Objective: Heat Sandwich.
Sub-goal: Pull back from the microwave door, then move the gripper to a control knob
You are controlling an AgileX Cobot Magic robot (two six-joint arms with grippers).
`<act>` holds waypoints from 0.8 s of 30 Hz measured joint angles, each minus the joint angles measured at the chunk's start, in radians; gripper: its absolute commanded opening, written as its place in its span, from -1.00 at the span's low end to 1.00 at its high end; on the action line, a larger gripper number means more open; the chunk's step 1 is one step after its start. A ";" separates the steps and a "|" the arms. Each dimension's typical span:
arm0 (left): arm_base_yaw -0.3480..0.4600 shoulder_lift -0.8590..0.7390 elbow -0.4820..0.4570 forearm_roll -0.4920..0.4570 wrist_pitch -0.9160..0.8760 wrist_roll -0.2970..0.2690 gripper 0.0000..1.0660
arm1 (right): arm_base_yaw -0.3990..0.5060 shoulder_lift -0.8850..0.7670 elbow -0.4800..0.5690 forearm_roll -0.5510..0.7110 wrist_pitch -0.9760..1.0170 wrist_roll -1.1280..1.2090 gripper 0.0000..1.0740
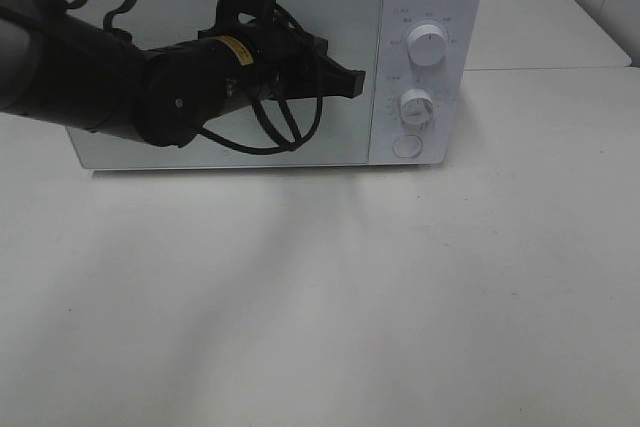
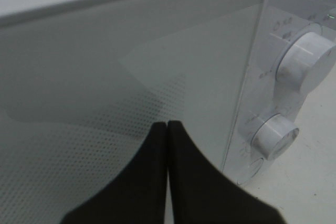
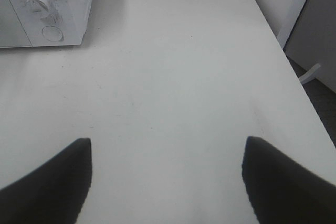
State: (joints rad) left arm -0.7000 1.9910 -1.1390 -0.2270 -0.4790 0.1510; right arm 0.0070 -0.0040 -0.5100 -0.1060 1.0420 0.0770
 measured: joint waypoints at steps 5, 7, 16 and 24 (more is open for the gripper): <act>-0.015 -0.052 0.080 -0.005 -0.004 0.000 -1.00 | 0.000 0.000 0.000 0.000 0.000 0.000 0.42; -0.018 -0.080 0.126 -0.006 -0.007 -0.001 -1.00 | 0.000 0.000 0.000 0.000 0.000 0.000 0.42; -0.018 -0.199 0.208 -0.016 0.184 -0.004 -0.42 | 0.000 0.000 0.000 0.000 0.000 0.000 0.42; -0.018 -0.258 0.208 -0.037 0.459 -0.019 0.98 | 0.000 0.000 0.000 0.000 0.000 0.000 0.42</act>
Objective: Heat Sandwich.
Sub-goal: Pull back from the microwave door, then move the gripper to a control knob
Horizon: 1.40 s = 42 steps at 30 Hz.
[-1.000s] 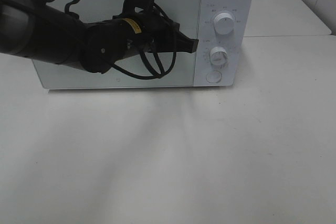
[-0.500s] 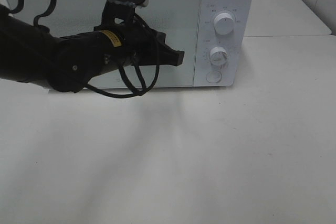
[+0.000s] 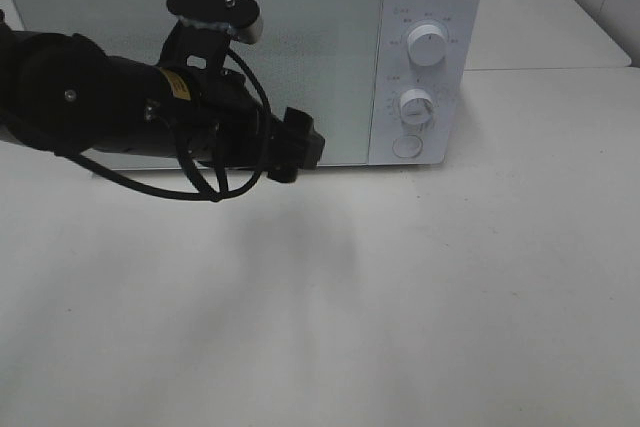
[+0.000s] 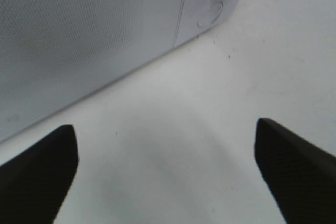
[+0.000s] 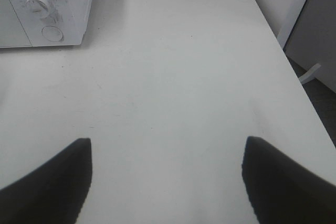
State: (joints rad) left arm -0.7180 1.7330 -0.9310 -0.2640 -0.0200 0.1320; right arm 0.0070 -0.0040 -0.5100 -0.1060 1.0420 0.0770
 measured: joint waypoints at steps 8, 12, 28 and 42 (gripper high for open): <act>0.000 -0.051 0.002 -0.003 0.178 -0.001 0.96 | 0.000 0.000 0.000 0.000 0.000 0.000 0.42; 0.000 -0.087 0.002 -0.003 0.315 -0.001 0.96 | 0.000 0.000 0.000 0.000 0.000 0.000 0.42; 0.000 -0.177 0.002 0.141 0.747 -0.155 0.96 | 0.000 0.000 0.000 0.000 0.000 0.000 0.42; 0.304 -0.347 0.001 0.247 0.954 -0.196 0.96 | 0.000 0.000 0.000 0.000 0.000 0.000 0.42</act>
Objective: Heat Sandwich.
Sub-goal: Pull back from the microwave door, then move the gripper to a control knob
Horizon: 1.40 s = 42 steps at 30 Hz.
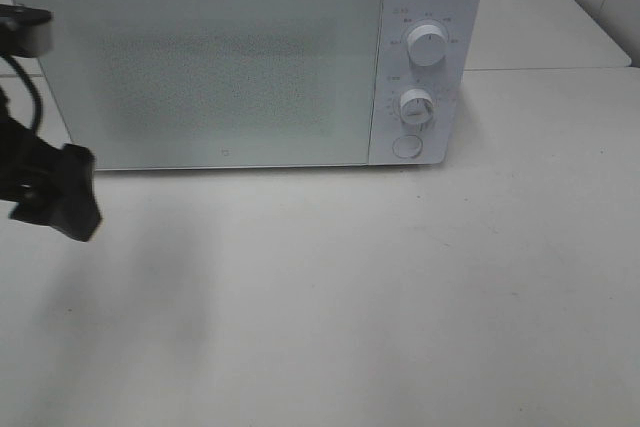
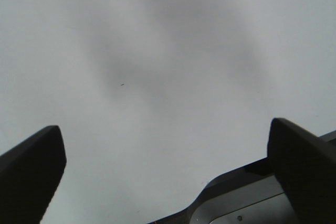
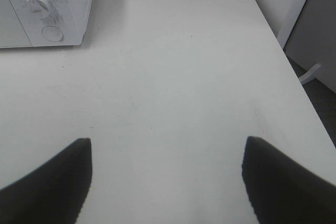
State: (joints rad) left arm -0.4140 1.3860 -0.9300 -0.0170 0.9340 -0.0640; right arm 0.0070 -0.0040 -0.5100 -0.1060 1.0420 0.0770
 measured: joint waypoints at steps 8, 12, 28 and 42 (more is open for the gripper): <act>0.254 -0.113 0.000 0.003 0.094 0.055 0.96 | 0.000 0.000 0.000 0.000 0.000 0.000 0.42; 0.335 -0.182 0.000 -0.016 0.104 0.055 0.96 | 0.000 0.000 0.000 0.000 0.000 0.000 0.42; 0.374 -0.604 0.241 -0.046 0.155 0.064 0.96 | 0.000 0.000 0.000 0.000 0.000 0.000 0.42; 0.374 -1.021 0.418 -0.037 0.133 0.076 0.96 | 0.000 0.000 0.000 0.000 0.000 0.000 0.42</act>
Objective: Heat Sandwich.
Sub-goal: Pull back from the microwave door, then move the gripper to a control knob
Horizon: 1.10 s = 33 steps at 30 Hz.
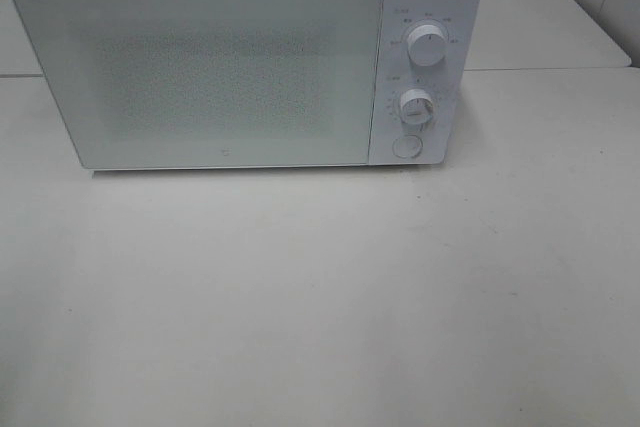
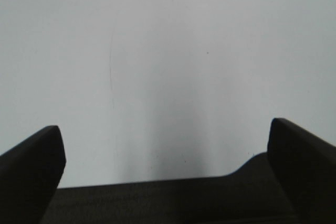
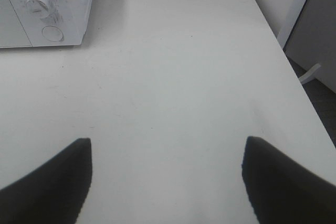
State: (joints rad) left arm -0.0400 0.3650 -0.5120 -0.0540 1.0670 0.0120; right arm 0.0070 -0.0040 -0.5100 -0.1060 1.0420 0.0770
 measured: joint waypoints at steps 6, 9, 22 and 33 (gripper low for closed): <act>0.000 -0.146 0.015 0.001 -0.028 0.000 0.96 | 0.000 0.000 0.000 0.000 0.000 0.000 0.42; 0.000 -0.206 0.015 0.006 -0.028 0.000 0.96 | 0.000 0.000 0.000 0.000 0.000 0.000 0.42; 0.000 -0.368 0.015 0.008 -0.028 0.000 0.96 | 0.000 0.000 0.000 0.000 0.000 0.000 0.42; 0.000 -0.368 0.015 0.008 -0.028 0.000 0.96 | 0.000 0.000 0.000 0.000 0.000 0.000 0.42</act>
State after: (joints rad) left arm -0.0400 -0.0030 -0.4970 -0.0460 1.0390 0.0120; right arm 0.0070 -0.0040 -0.5100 -0.1060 1.0420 0.0770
